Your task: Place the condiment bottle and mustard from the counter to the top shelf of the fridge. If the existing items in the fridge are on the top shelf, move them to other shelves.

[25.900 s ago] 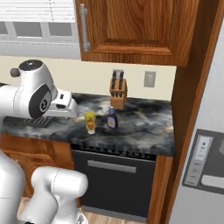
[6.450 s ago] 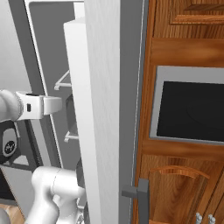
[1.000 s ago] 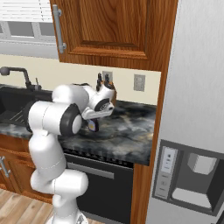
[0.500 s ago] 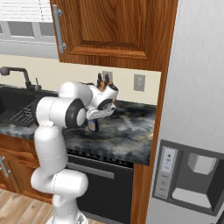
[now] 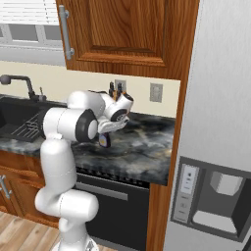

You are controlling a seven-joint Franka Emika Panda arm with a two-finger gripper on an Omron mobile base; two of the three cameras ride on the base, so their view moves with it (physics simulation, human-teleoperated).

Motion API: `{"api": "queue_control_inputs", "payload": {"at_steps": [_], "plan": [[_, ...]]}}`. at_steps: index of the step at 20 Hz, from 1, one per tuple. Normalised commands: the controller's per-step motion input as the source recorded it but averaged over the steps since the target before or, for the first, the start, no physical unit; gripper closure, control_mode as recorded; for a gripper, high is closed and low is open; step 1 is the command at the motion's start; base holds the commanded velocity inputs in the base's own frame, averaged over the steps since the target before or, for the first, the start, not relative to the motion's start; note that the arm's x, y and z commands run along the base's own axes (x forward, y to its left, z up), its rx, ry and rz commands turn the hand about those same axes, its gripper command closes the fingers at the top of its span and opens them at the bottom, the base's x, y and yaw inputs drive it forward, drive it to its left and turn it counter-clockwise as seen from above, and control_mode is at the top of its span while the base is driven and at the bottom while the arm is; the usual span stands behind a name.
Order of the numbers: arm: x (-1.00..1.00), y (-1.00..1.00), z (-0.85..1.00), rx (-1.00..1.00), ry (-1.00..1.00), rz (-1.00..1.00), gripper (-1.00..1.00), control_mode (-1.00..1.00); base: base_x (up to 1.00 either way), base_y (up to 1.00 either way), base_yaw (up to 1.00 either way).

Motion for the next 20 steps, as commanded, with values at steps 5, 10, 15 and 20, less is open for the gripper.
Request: {"api": "queue_control_inputs", "payload": {"at_steps": [5, 10, 15, 20], "plan": [[0.0, 0.08, -0.1, 0.01, 0.0, 0.05, -1.0, -1.0, 0.0, 0.0, 0.0], [0.0, 0.0, -0.21, 0.0, 0.0, 0.05, 1.0, -1.0, 0.0, 0.0, 0.0], [0.0, 0.0, -0.04, 0.0, 0.0, 0.01, 1.0, -1.0, 0.0, 0.0, 0.0], [-0.01, 0.0, 0.01, 0.0, 0.0, 0.0, 1.0, -1.0, 0.0, 0.0, 0.0]]}}
